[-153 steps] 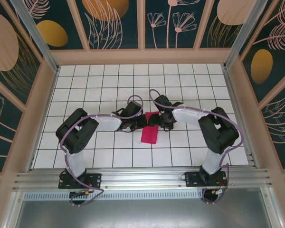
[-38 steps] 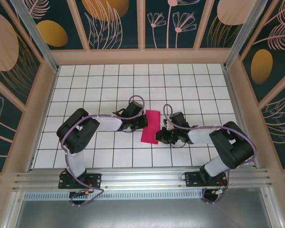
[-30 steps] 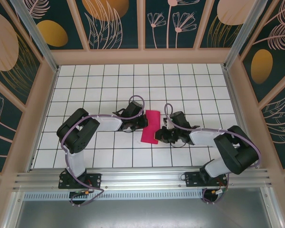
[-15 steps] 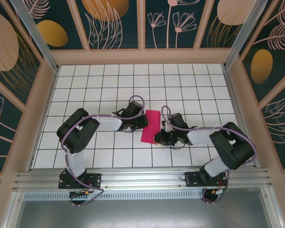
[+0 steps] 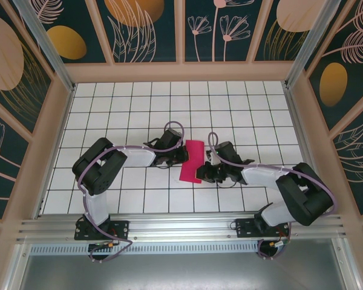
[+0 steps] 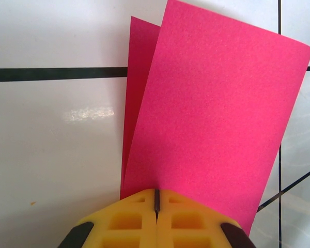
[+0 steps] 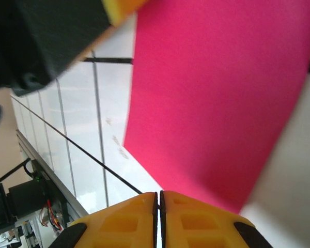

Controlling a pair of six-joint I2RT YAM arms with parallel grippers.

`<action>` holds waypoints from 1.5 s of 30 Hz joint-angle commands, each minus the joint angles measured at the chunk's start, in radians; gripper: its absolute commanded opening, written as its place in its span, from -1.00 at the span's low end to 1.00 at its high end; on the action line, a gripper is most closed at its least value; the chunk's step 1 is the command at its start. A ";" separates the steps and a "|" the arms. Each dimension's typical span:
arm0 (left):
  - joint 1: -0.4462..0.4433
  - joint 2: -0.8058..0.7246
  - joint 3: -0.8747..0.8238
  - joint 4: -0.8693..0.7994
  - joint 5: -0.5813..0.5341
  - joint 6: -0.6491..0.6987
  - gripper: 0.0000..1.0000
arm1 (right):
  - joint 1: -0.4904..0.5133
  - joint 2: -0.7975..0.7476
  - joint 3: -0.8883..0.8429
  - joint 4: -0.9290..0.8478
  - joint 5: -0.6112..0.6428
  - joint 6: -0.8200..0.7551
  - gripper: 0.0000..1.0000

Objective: Fold a paper plane with a square sheet of paper (pick it up from the middle)
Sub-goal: Fold the square sheet of paper in half at the center of the table.

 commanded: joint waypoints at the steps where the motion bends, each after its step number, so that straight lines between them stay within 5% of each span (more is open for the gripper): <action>1: -0.006 0.056 -0.033 -0.096 -0.042 0.017 -1.00 | 0.008 0.051 -0.028 0.002 -0.002 -0.001 -0.71; 15: -0.007 0.057 -0.035 -0.092 -0.040 0.015 -1.00 | -0.049 -0.052 0.100 -0.089 0.149 -0.016 -0.67; 25: -0.005 0.057 -0.040 -0.089 -0.036 0.015 -1.00 | -0.128 0.135 0.144 0.014 -0.024 -0.072 -0.68; 35: -0.006 0.060 -0.038 -0.095 -0.038 0.017 -1.00 | -0.134 0.230 0.123 -0.064 0.105 -0.091 -0.69; 45: -0.005 0.063 -0.024 -0.116 -0.043 0.029 -1.00 | -0.140 0.092 0.193 -0.031 0.010 -0.079 -0.67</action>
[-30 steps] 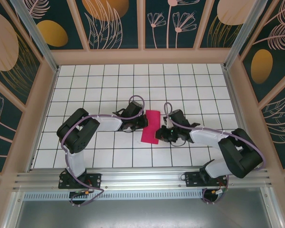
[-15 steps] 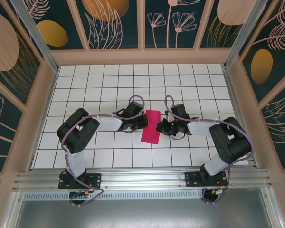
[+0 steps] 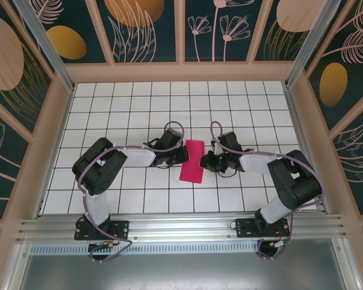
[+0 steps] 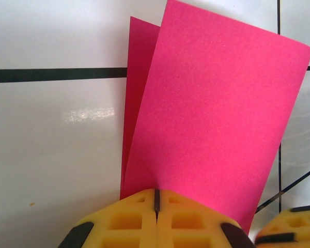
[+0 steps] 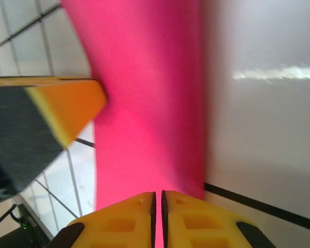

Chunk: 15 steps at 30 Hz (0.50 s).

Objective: Fold a paper plane with a square sheet of paper (pick it up from the middle)
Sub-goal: Fold the square sheet of paper in half at the center of the table.

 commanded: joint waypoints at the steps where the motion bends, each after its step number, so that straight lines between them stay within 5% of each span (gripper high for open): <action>1: -0.005 0.063 -0.024 -0.119 -0.042 0.026 -1.00 | -0.008 -0.029 0.055 0.017 -0.023 -0.012 -0.67; 15: -0.006 0.056 -0.035 -0.116 -0.049 0.023 -1.00 | -0.032 0.164 0.025 0.034 0.080 -0.009 -0.69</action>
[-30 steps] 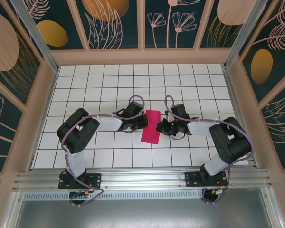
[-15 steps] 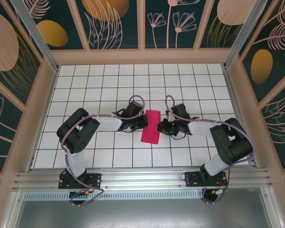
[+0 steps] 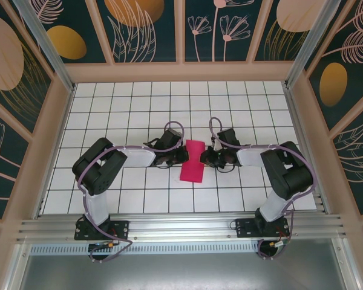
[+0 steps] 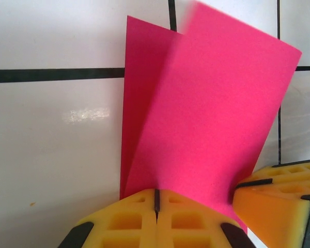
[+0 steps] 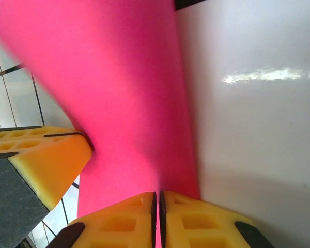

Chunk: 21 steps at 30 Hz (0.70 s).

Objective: Fold a paper plane with a square sheet of paper (pick it up from the middle)
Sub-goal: Fold the square sheet of paper in half at the center of the table.

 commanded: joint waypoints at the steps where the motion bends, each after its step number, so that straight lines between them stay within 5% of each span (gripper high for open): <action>1: -0.006 0.058 -0.034 -0.116 -0.048 0.025 -1.00 | 0.001 0.030 -0.033 -0.011 0.059 -0.003 -0.68; 10: -0.006 0.060 -0.033 -0.117 -0.047 0.024 -1.00 | 0.000 -0.060 0.076 -0.029 -0.022 -0.005 -0.66; 21: -0.006 0.059 -0.031 -0.123 -0.046 0.028 -1.00 | -0.022 0.084 0.103 -0.007 0.018 -0.025 -0.68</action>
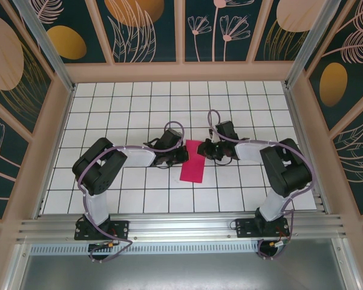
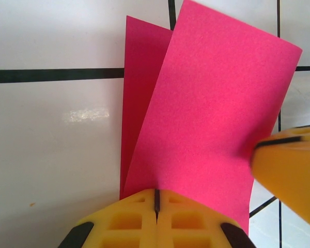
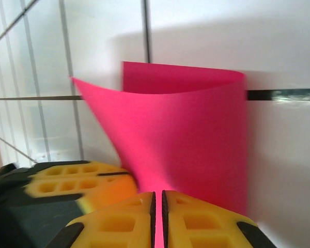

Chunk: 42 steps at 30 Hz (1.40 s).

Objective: Fold a paper plane with a square sheet of paper (pick it up from the middle)
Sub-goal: Fold the square sheet of paper in half at the center of the table.

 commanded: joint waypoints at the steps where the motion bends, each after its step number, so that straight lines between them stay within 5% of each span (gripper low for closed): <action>1: -0.006 0.059 -0.031 -0.122 -0.047 0.028 -1.00 | -0.013 0.052 -0.009 0.011 0.021 -0.012 -0.68; 13: -0.007 0.062 -0.029 -0.127 -0.050 0.030 -1.00 | -0.037 -0.017 0.050 -0.014 -0.023 -0.007 -0.67; 29: -0.006 0.055 -0.020 -0.136 -0.052 0.033 -1.00 | -0.078 0.135 0.076 -0.057 0.059 -0.017 -0.69; 42: -0.006 0.048 -0.027 -0.139 -0.055 0.031 -1.00 | -0.102 0.085 0.186 -0.097 -0.057 -0.048 -0.67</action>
